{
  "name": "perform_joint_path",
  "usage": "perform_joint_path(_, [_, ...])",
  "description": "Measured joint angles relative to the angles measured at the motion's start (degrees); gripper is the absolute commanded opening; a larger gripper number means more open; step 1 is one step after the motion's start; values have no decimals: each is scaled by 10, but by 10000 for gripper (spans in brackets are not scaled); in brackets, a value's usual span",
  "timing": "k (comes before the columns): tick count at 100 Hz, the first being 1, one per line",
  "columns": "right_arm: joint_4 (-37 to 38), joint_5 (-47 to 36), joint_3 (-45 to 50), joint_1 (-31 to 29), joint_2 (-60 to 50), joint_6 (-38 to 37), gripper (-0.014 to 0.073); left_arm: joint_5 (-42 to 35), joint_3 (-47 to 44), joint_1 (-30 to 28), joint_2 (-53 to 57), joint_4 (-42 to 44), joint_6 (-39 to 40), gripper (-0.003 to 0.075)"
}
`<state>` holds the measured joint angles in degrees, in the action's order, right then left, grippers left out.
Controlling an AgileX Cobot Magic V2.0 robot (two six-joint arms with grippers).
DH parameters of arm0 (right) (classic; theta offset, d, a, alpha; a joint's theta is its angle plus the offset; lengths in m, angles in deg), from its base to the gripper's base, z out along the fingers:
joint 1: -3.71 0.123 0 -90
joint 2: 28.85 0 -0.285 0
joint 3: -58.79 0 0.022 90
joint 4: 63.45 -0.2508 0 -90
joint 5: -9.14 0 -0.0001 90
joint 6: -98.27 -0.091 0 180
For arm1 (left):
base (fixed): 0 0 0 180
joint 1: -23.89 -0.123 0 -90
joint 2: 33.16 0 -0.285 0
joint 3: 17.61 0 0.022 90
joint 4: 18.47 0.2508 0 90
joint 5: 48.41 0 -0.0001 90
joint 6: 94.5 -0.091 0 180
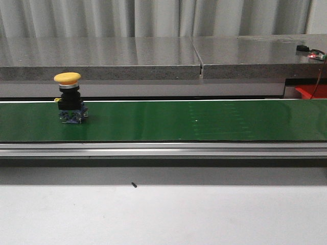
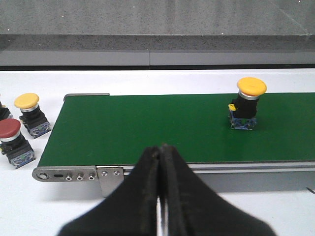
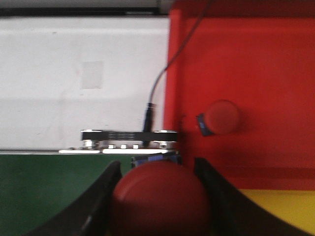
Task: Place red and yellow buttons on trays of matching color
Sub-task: 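Carry the red button into the red tray and open the right gripper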
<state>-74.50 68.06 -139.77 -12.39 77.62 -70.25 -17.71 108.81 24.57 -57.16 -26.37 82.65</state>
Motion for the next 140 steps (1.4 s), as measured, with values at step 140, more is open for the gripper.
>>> perform_joint_path(140, [-2, -160, -5, -102, 233, -1, 474, 0, 0, 0, 0, 0, 0, -20])
